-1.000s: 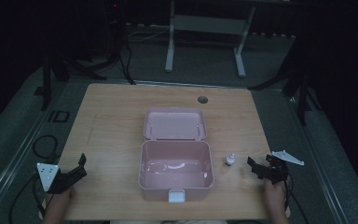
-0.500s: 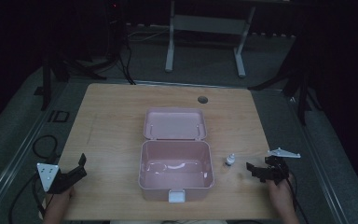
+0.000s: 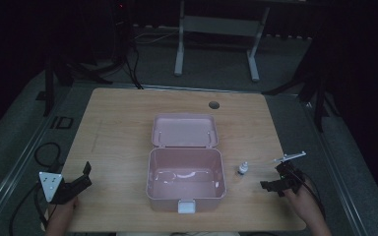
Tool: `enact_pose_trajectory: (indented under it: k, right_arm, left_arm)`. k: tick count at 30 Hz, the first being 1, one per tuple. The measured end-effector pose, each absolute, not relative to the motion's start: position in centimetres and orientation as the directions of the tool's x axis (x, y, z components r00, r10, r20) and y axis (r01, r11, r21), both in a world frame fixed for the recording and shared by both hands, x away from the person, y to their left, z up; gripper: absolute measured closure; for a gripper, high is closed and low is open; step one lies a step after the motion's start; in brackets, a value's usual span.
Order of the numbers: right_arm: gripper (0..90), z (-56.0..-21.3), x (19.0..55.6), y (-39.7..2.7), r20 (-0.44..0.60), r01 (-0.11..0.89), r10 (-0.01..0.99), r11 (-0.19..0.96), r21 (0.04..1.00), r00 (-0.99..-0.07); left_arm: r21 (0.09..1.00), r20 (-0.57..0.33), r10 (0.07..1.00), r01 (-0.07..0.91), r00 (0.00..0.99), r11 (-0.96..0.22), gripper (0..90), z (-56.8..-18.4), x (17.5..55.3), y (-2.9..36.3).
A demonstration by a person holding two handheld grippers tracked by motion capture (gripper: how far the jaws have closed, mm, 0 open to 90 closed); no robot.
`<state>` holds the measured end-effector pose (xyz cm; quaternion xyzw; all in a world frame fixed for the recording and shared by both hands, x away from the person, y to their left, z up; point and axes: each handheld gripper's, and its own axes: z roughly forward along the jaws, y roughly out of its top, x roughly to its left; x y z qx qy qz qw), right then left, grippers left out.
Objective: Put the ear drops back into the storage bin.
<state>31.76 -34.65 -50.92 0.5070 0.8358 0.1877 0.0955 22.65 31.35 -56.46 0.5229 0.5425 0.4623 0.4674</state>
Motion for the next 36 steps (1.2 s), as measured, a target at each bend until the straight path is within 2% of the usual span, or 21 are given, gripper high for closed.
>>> enact_pose_trajectory:
  k: [2, 4, 5, 9, 16, 18, 22, 28, 36]
  right_arm:
    - [9.7, -50.5, 31.7, -34.3, 0.017, 0.818, 0.869, 0.460, 0.345, -0.495]
    - [9.7, -50.4, 31.6, -34.3, 0.013, 0.816, 0.863, 0.473, 0.333, -0.506]
    - [9.7, -50.1, 31.5, -34.0, 0.009, 0.814, 0.848, 0.506, 0.285, -0.530]
    - [9.7, -49.9, 31.4, -33.8, 0.023, 0.803, 0.822, 0.549, 0.231, -0.569]
    - [9.7, -50.4, 30.8, -32.9, 0.030, 0.742, 0.741, 0.670, 0.017, -0.670]
    - [9.7, -50.5, 30.7, -32.6, 0.012, 0.718, 0.718, 0.696, -0.018, -0.696]
    - [9.7, -50.5, 30.8, -32.3, 0.043, 0.702, 0.707, 0.706, -0.095, -0.706]
    - [9.8, -50.5, 31.4, -31.7, 0.042, 0.684, 0.695, 0.715, -0.144, -0.718]
    - [9.7, -50.0, 32.9, -31.1, 0.047, 0.683, 0.695, 0.715, -0.149, -0.718]
  left_arm:
    - [0.990, -0.023, 1.000, 0.136, -0.016, 0.025, 2.4, -56.5, 22.7, 31.4]
    - [0.990, -0.021, 1.000, 0.136, -0.015, 0.023, 2.4, -56.5, 22.6, 31.4]
    - [0.990, -0.019, 1.000, 0.136, -0.016, 0.021, 2.4, -56.5, 22.6, 31.4]
    - [0.990, -0.019, 1.000, 0.136, -0.016, 0.021, 2.4, -56.5, 22.6, 31.4]
    - [0.990, -0.022, 1.000, 0.138, -0.016, 0.024, 2.4, -56.5, 22.7, 31.4]
    - [0.990, -0.022, 1.000, 0.138, -0.016, 0.024, 2.4, -56.5, 22.7, 31.4]
    - [0.990, -0.023, 1.000, 0.138, -0.016, 0.025, 2.4, -56.5, 22.7, 31.4]
    - [0.990, -0.023, 1.000, 0.138, -0.015, 0.024, 2.4, -56.5, 22.7, 31.4]
    - [0.990, -0.021, 1.000, 0.138, -0.014, 0.023, 2.4, -56.5, 22.7, 31.4]
